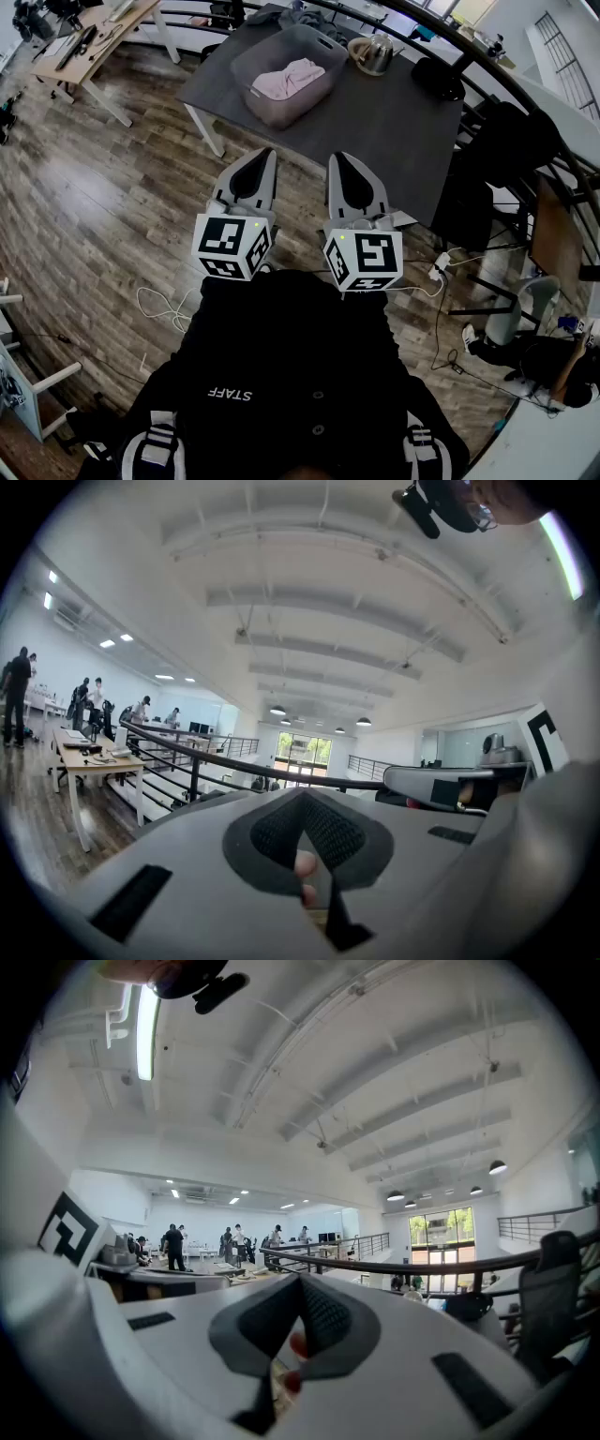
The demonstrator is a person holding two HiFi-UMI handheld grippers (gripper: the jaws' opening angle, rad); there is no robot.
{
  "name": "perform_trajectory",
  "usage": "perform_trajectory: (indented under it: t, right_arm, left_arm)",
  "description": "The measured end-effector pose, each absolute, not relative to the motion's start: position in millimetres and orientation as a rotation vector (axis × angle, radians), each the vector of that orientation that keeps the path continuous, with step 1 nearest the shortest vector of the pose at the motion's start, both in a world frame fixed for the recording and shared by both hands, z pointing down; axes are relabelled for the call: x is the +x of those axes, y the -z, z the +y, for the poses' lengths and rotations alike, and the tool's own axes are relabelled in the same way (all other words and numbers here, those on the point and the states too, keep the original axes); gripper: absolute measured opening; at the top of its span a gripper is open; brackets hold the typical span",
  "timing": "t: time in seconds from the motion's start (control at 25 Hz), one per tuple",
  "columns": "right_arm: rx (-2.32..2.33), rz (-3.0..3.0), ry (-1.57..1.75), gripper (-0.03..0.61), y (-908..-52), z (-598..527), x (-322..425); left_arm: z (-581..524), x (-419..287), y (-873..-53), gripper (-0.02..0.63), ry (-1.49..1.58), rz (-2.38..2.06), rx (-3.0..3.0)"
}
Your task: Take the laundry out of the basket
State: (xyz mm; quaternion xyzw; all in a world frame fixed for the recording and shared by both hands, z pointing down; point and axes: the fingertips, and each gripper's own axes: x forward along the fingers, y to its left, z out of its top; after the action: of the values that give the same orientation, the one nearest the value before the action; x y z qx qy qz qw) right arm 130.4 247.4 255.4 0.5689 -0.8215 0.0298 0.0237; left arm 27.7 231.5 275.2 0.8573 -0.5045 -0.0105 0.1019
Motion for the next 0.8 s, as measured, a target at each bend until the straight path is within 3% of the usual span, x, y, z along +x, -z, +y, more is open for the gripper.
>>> perform_trajectory:
  t: [0.8]
  right_arm:
    - [1.788, -2.480, -0.174, 0.014, -281.8, 226.7, 90.4]
  left_arm:
    - [211.4, -13.9, -307.0, -0.002, -0.027, -1.423, 2.510]
